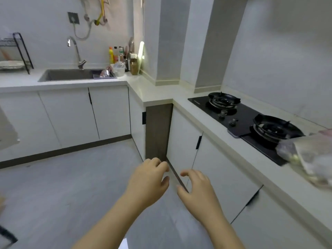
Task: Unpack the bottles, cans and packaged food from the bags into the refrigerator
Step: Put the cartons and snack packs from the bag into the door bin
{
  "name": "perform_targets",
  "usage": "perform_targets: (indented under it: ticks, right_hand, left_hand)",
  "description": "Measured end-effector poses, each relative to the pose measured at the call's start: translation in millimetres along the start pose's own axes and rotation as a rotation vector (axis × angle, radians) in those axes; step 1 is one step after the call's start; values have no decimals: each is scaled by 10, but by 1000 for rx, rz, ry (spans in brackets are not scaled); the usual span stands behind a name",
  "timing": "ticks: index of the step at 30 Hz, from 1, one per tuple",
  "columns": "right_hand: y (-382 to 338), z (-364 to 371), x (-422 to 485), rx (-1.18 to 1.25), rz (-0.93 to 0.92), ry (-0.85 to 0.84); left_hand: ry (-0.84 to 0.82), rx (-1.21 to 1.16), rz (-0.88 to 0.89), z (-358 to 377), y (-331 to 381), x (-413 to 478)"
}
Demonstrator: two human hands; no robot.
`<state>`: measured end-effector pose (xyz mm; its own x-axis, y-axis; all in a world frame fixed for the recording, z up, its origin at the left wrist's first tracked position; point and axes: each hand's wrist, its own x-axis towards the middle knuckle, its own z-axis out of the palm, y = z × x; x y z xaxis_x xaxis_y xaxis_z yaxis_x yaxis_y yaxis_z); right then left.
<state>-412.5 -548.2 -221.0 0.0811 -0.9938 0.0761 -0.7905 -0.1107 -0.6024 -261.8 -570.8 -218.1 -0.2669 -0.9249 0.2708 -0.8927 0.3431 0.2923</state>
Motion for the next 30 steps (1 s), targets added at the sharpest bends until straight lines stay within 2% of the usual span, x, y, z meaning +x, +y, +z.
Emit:
perform_targets:
  ticks: [12, 30]
  right_hand:
    - [1507, -1020, 63, 9, 364, 247]
    - [2869, -1836, 773, 4, 747, 649]
  left_hand:
    - [-129, -108, 411, 935, 1480, 1285]
    - [-245, -209, 832, 1932, 2849, 3210]
